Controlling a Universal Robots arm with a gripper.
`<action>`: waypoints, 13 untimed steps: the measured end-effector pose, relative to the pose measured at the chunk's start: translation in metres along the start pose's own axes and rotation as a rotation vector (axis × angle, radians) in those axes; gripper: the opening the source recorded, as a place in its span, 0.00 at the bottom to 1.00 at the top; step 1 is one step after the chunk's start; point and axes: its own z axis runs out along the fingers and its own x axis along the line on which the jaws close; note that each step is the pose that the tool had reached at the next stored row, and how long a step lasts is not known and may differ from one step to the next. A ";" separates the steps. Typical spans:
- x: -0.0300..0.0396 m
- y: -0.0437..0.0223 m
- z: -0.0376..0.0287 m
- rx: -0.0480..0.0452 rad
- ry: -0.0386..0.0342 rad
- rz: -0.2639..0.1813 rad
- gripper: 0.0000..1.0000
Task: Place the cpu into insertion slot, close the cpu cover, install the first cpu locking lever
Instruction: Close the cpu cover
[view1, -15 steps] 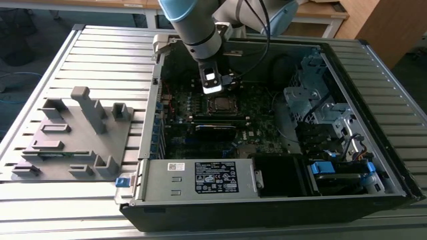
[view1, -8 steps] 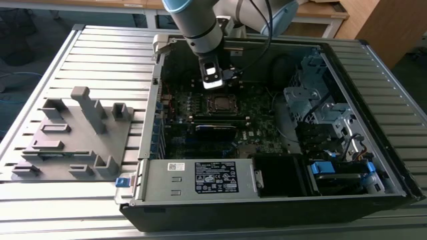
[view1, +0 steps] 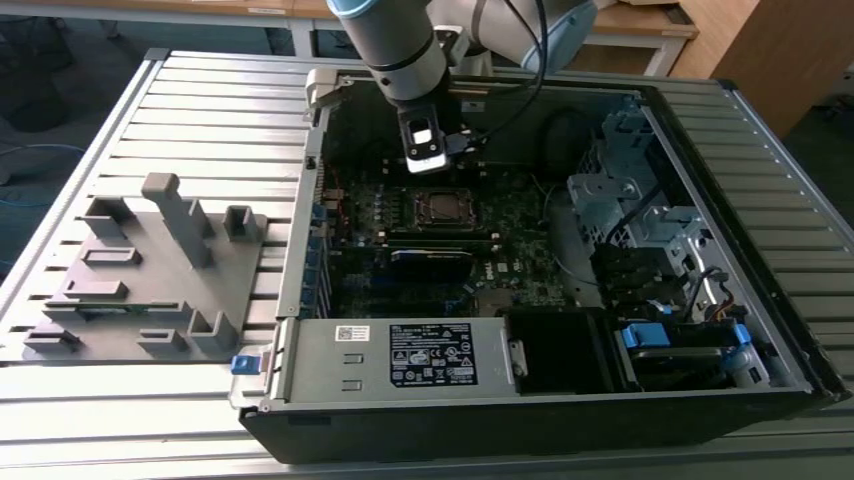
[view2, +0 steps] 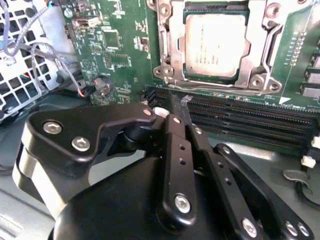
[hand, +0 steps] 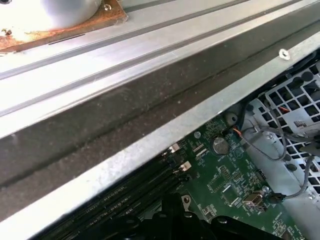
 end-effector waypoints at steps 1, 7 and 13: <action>0.0000 0.0000 0.0002 0.0077 0.0092 0.001 0.10; -0.0002 -0.0001 0.0014 0.0733 0.0847 0.008 0.10; -0.0001 -0.0003 0.0019 0.1093 0.1239 0.011 0.10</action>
